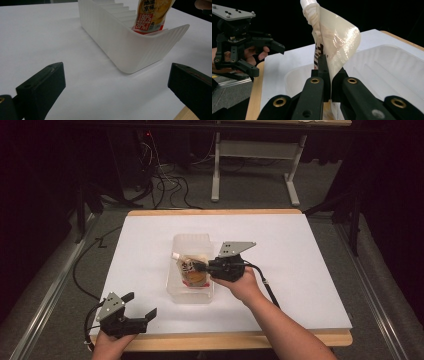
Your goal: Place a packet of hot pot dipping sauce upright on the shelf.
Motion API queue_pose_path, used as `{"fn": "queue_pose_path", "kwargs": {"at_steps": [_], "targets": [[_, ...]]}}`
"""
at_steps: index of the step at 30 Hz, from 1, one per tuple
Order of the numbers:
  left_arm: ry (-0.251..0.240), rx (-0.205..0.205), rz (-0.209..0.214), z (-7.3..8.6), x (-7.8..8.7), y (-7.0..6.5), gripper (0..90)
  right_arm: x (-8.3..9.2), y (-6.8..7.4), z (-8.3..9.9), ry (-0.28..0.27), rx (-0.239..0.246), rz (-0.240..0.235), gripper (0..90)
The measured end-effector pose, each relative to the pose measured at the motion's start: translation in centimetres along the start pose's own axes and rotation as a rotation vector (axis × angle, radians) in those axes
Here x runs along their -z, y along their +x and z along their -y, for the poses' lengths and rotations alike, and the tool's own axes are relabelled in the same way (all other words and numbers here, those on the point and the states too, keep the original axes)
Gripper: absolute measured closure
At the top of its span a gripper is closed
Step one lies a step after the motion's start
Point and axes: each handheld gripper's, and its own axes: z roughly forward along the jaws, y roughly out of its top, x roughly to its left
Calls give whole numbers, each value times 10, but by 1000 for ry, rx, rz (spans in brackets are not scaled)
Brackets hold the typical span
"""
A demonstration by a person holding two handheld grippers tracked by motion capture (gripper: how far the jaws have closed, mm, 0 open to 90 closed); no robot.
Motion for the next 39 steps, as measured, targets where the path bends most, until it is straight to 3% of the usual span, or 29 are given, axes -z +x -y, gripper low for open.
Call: {"fn": "queue_pose_path", "kwargs": {"at_steps": [10,20,32,34,39], "targets": [[-7,-8,-5,0,-1,-1,17,-9,4,6,-3,1,13,900],[-6,-8,-15,1,-1,-1,17,-19,2,25,4,-24,19,900],[9,-11,-9,2,-2,-2,18,-14,1,42,9,-46,34,898],[3,-9,-10,1,-1,-2,18,-13,2,41,15,-30,44,888],[9,-13,-11,1,-2,-2,18,-13,2,41,22,-45,45,798]]}}
